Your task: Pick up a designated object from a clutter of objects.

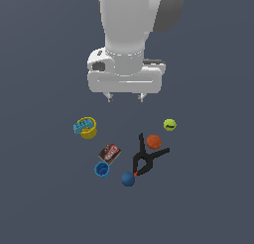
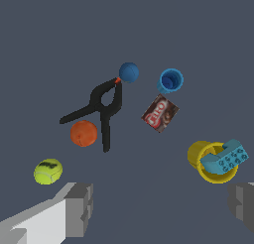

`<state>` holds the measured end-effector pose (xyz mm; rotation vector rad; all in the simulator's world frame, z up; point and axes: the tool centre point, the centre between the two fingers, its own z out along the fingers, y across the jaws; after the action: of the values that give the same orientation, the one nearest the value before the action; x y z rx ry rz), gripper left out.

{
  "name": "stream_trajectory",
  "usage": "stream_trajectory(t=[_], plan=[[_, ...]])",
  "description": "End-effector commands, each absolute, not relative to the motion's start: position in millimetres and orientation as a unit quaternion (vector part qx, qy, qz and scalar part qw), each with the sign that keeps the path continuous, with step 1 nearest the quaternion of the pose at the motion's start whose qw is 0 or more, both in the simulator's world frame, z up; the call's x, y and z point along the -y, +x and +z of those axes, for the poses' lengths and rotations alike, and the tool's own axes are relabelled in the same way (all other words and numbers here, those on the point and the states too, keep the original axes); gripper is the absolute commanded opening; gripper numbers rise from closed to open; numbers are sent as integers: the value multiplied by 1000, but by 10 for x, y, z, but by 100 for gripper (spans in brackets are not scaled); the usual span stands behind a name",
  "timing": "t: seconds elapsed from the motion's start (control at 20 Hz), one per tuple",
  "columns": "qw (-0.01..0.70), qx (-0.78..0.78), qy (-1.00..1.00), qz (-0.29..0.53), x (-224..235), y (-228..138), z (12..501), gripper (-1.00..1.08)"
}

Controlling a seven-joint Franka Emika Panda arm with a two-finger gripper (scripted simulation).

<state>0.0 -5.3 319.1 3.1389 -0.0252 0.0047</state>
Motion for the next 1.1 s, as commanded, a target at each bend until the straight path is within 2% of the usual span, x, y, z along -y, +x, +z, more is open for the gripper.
stream_trajectory(t=[0.0,0.5,1.05], plan=[[1,8,1000,2,54,0,3191,100],[-8,32,999,12,130,30,3414,100],[2,-22,1000,9,-209,54,3030,100]])
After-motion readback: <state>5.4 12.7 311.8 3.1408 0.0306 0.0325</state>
